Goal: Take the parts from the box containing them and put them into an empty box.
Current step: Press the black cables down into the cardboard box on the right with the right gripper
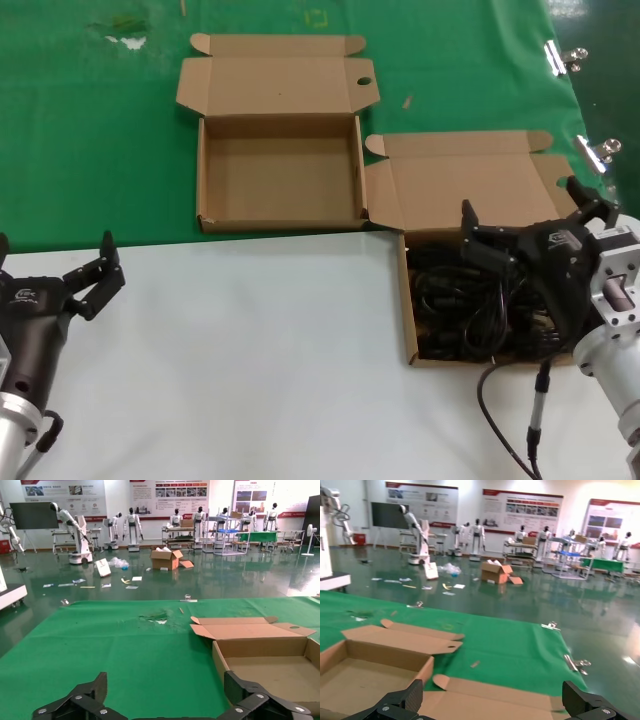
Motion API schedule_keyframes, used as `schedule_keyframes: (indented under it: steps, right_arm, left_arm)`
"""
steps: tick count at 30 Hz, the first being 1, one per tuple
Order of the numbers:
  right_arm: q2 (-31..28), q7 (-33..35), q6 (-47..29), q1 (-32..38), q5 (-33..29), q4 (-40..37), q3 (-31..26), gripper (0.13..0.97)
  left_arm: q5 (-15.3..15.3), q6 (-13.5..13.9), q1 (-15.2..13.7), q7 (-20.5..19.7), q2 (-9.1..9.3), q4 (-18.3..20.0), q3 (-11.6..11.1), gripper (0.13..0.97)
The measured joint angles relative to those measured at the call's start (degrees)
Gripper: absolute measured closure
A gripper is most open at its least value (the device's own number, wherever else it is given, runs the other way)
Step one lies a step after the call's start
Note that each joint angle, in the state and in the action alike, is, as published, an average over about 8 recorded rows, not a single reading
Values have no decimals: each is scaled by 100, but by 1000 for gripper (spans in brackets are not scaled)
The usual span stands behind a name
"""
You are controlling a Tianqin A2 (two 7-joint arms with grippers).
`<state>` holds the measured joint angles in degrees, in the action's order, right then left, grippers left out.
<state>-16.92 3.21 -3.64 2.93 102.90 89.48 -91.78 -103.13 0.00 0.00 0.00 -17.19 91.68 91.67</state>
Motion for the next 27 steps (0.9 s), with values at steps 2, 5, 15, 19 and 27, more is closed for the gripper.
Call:
schedule_keyframes:
  steps: [2, 5, 15, 19, 27]
  right_arm:
    - [-3, 61, -99, 45, -8, -11, 6, 129]
    - [-49, 160, -273, 133, -24, -45, 2, 129]
    - [-569, 869, -1311, 639, 5, -345, -31, 129]
    - [-891, 1464, -2060, 981, 97, -609, -62, 129]
    - [-1569, 2552, -3670, 1816, 240, -1201, -320, 129]
  left_arm:
    - [0, 0, 0, 0, 0, 0, 0, 272]
    - [0, 0, 0, 0, 0, 0, 0, 329]
    - [0, 0, 0, 0, 0, -1, 0, 545]
    - [0, 0, 0, 0, 0, 0, 0, 598]
    - [0, 0, 0, 0, 0, 0, 0, 737]
